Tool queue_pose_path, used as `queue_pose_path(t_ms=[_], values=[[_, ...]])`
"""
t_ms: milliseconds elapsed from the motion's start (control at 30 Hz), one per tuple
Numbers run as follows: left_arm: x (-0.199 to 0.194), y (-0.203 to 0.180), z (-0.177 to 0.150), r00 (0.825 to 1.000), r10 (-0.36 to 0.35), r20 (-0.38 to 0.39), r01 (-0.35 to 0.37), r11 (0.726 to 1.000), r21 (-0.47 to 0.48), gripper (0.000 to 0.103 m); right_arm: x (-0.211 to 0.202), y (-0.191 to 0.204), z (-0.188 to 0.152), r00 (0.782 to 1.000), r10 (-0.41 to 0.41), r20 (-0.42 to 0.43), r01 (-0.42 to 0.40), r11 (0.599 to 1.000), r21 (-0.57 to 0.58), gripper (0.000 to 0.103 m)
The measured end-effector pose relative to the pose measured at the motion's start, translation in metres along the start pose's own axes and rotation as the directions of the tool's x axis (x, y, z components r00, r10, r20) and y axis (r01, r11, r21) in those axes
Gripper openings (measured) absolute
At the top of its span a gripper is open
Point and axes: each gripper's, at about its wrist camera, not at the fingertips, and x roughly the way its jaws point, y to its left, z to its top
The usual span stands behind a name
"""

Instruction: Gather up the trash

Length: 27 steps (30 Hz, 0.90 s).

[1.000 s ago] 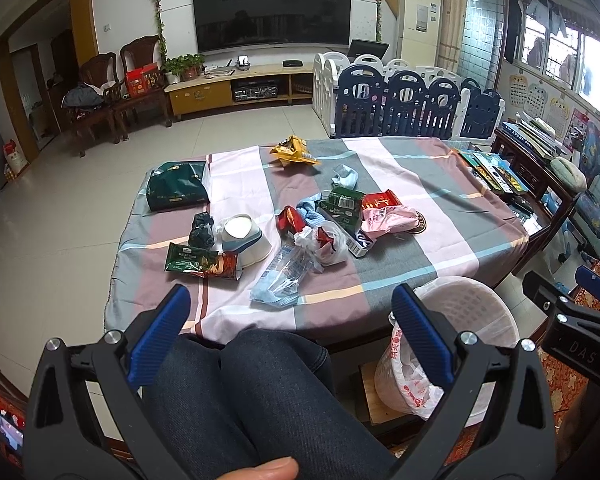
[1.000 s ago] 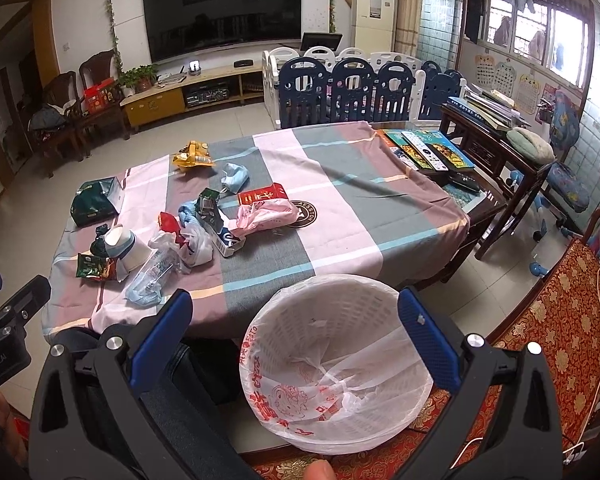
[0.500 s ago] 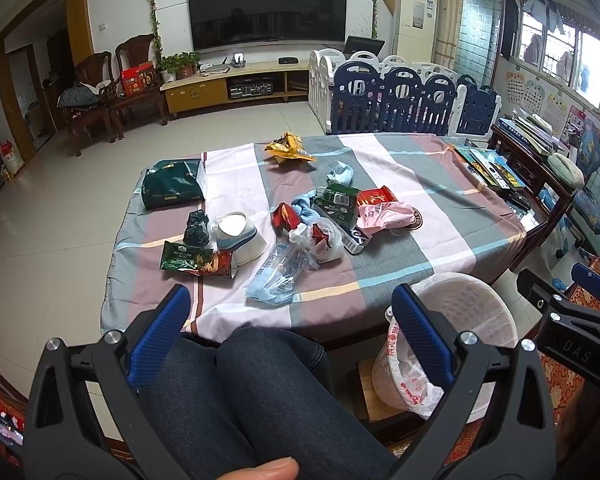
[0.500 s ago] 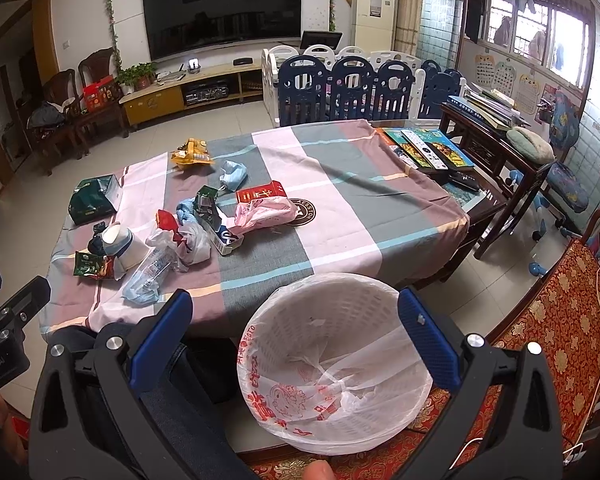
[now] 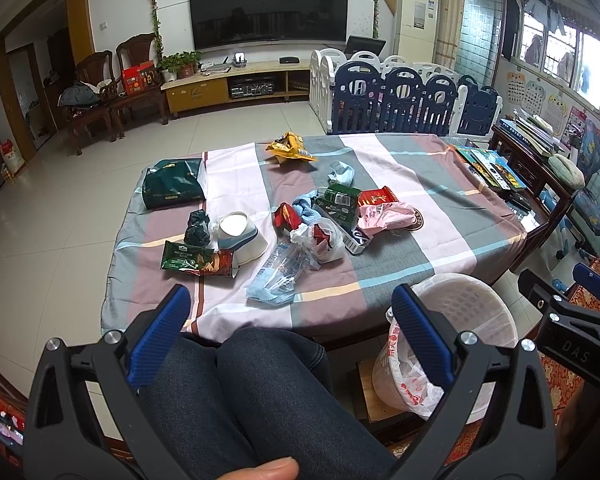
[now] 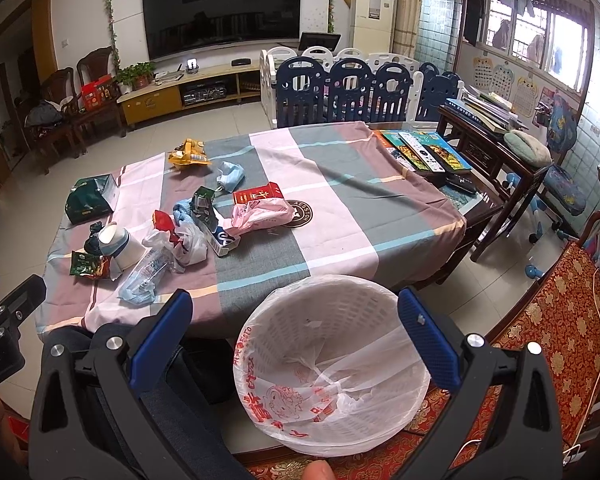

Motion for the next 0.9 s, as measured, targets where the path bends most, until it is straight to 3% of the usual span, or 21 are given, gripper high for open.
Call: queue_pose_path(t_ms=[900], values=[[0.002,0.0014,-0.0015,1.0,-0.002,-0.003,0.002,1.0,-0.004,0.1,0.0009,-0.0011,-0.001,1.0,-0.006,-0.002,0.006,1.0,-0.001,0.1]])
